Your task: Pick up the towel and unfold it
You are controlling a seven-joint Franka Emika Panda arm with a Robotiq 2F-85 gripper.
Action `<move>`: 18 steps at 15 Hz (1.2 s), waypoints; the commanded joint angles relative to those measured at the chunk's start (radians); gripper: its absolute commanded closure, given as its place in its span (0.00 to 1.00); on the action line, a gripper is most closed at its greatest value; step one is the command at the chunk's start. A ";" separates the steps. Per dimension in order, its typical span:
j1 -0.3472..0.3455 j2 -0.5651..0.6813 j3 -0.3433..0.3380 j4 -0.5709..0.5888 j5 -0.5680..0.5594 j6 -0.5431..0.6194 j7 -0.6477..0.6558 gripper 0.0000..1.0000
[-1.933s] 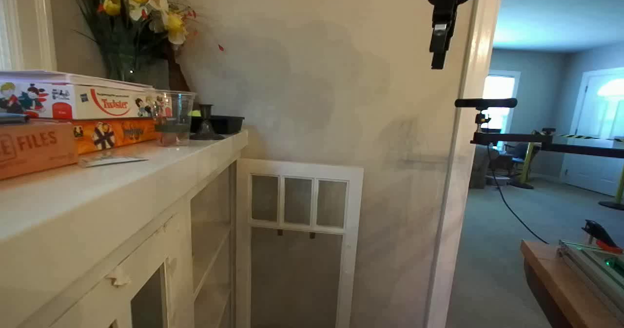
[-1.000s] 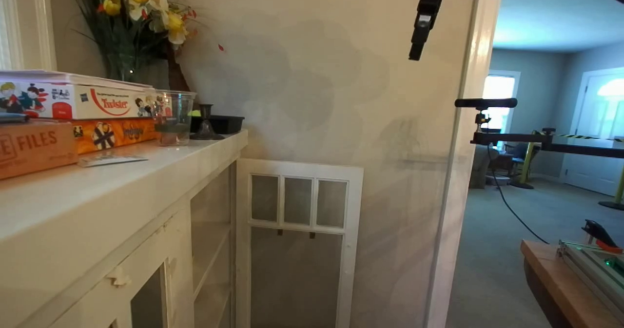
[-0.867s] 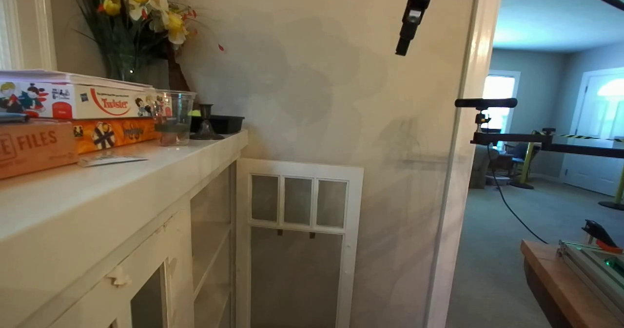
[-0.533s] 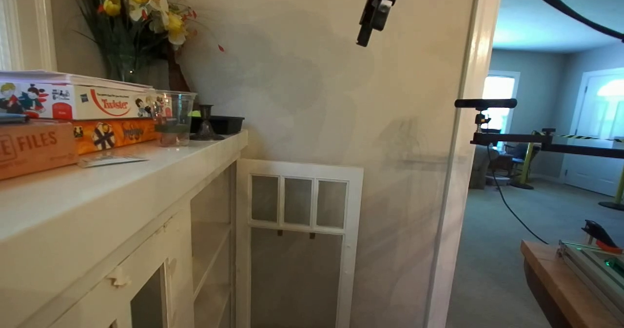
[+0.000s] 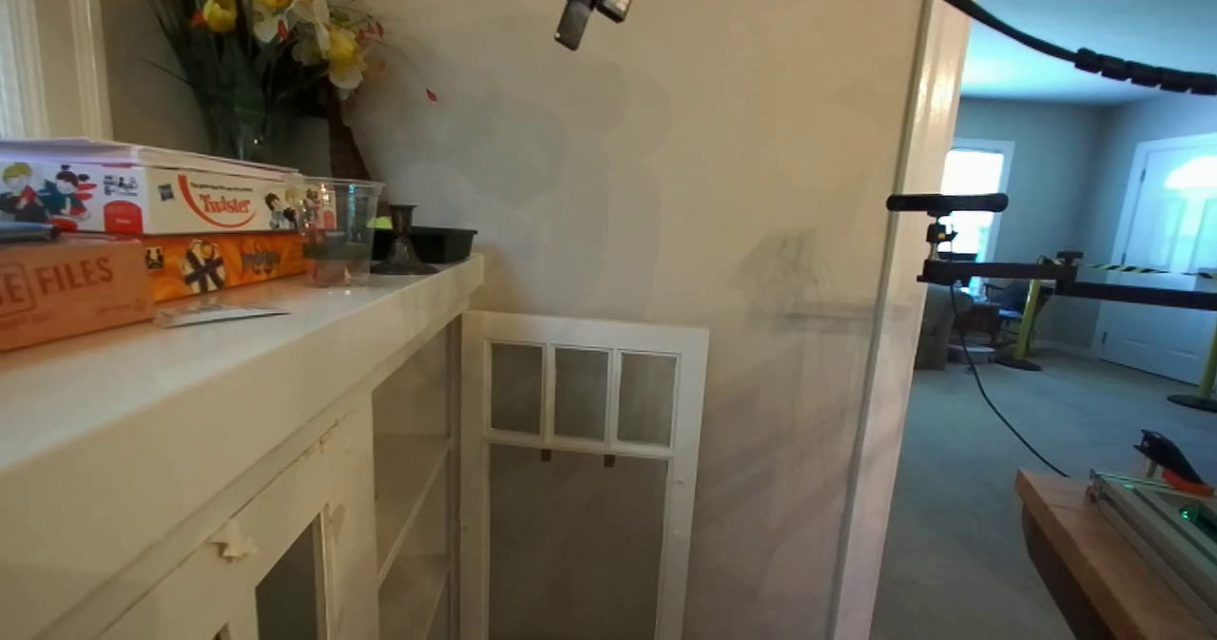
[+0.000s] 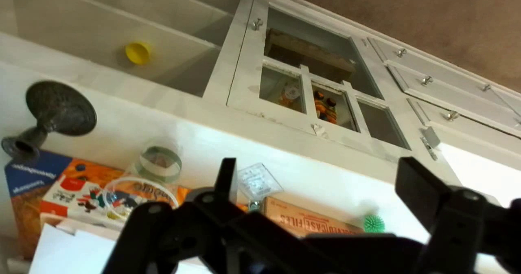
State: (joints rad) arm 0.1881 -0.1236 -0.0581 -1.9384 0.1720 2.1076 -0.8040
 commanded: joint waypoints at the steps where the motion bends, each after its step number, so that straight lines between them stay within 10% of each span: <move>1: -0.009 0.119 0.071 0.146 0.037 0.043 -0.033 0.00; 10: 0.002 0.403 0.214 0.536 -0.034 0.052 0.224 0.00; 11: -0.022 0.320 0.222 0.408 -0.015 0.091 0.161 0.00; 18: -0.022 0.385 0.235 0.485 -0.016 0.096 0.222 0.00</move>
State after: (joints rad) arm 0.1859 0.2635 0.1556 -1.4412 0.1642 2.1899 -0.6142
